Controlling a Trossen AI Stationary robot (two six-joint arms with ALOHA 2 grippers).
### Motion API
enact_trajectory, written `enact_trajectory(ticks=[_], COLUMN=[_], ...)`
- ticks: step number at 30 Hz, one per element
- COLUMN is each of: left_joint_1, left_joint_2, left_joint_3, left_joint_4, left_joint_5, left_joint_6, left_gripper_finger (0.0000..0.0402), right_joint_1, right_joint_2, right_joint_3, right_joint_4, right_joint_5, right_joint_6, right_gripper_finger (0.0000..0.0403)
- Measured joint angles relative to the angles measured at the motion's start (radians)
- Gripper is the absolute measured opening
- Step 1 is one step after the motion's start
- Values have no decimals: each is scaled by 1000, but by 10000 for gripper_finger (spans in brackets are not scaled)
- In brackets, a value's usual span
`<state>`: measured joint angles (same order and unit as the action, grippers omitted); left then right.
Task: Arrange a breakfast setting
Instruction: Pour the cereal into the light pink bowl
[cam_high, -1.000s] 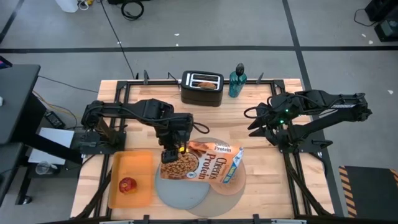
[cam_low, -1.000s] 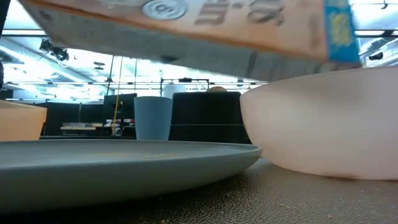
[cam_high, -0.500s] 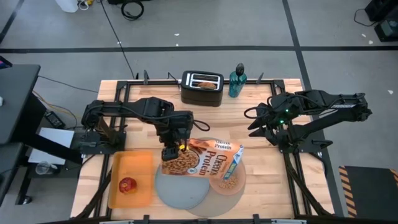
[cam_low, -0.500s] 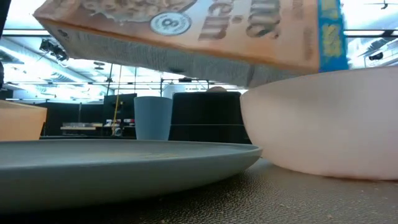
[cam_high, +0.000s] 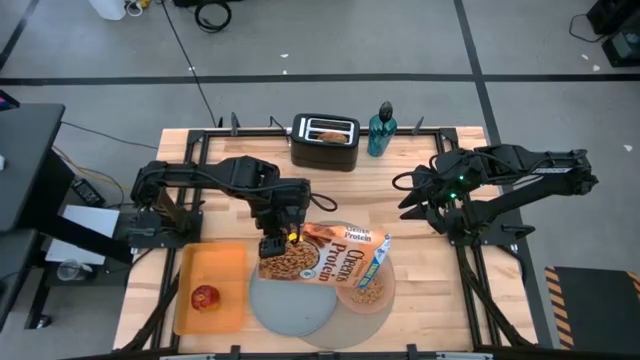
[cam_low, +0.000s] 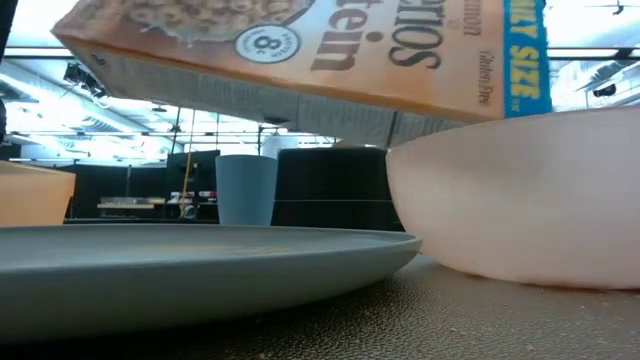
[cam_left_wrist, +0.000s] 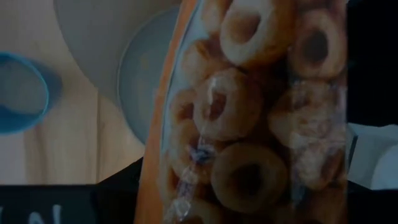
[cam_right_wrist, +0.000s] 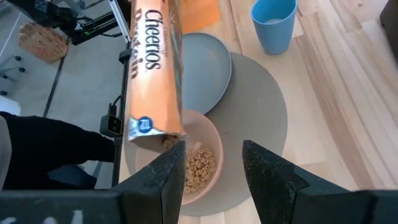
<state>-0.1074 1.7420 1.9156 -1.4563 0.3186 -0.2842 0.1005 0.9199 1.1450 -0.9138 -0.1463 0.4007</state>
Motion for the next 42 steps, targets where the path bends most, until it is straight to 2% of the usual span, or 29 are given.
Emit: enact_trajectory(ticks=[30, 42], left_joint_1=[9, 9], left_joint_2=[0, 0], left_joint_3=[0, -1], left_joint_4=[42, 7], left_joint_5=[24, 28], left_joint_6=[-12, -11], left_gripper_finger=[211, 211], right_joint_1=[0, 0], right_joint_2=[1, 1], right_joint_3=[0, 0], right_joint_4=[1, 2], right_joint_5=[16, 15], right_joint_6=[0, 0], right_gripper_finger=[166, 166])
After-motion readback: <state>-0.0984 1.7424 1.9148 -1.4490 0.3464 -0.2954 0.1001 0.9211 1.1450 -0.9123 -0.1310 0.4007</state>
